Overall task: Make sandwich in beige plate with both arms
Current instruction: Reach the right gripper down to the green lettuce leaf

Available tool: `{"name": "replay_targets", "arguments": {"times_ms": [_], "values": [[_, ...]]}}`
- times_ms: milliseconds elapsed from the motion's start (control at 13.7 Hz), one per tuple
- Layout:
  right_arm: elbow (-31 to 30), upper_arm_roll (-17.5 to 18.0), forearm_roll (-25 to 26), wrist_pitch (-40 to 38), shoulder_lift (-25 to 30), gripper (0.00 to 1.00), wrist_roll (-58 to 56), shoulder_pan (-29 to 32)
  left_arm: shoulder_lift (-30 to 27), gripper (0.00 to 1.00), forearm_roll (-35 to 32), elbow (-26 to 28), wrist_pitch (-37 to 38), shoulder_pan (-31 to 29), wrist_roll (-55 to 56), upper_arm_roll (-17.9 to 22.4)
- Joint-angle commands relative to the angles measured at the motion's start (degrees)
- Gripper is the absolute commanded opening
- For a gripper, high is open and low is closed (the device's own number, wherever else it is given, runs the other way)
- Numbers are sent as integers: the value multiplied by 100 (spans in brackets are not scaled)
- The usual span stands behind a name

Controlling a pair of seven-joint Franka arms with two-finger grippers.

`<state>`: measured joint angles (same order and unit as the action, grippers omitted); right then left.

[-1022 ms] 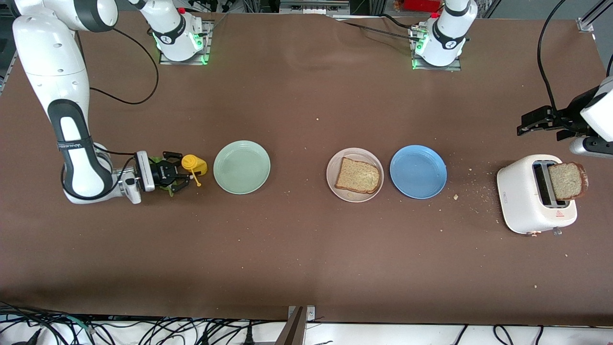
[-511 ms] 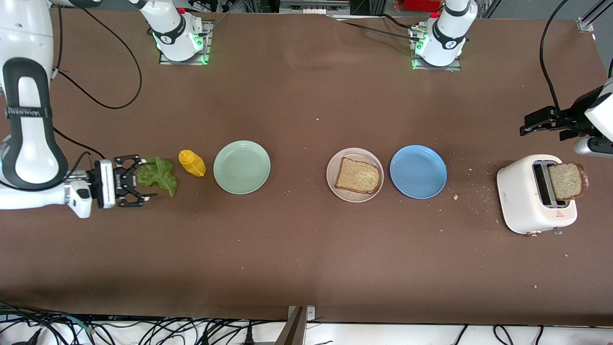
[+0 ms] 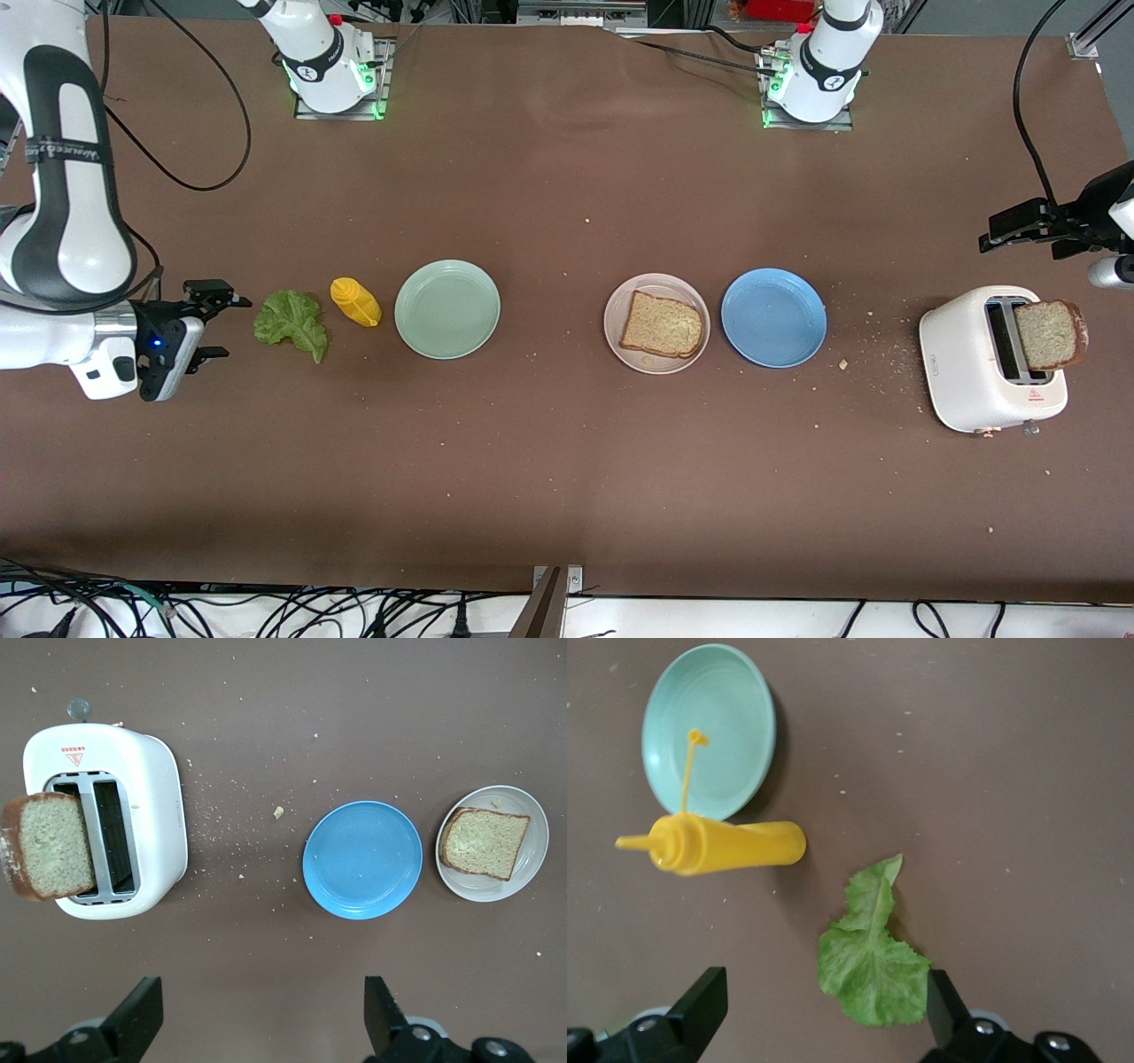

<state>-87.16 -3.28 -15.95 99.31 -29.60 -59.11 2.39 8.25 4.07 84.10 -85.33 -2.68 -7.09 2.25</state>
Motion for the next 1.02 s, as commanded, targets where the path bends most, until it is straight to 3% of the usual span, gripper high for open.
{"name": "replay_targets", "arguments": {"times_ms": [0,292,584,949], "values": [[-958,11,555,823,541,100,1441,-177,10,100,-12,-51,60,5,6,-23],[-2322,55,944,2477,920,100,3252,-309,10,100,-12,-52,60,22,6,-23],[-2534,152,1364,2593,781,100,5212,-529,10,100,-12,-52,51,31,14,-23],[-2613,178,2041,3470,350,100,5682,-512,10,100,-21,-52,60,40,14,-23]]}}
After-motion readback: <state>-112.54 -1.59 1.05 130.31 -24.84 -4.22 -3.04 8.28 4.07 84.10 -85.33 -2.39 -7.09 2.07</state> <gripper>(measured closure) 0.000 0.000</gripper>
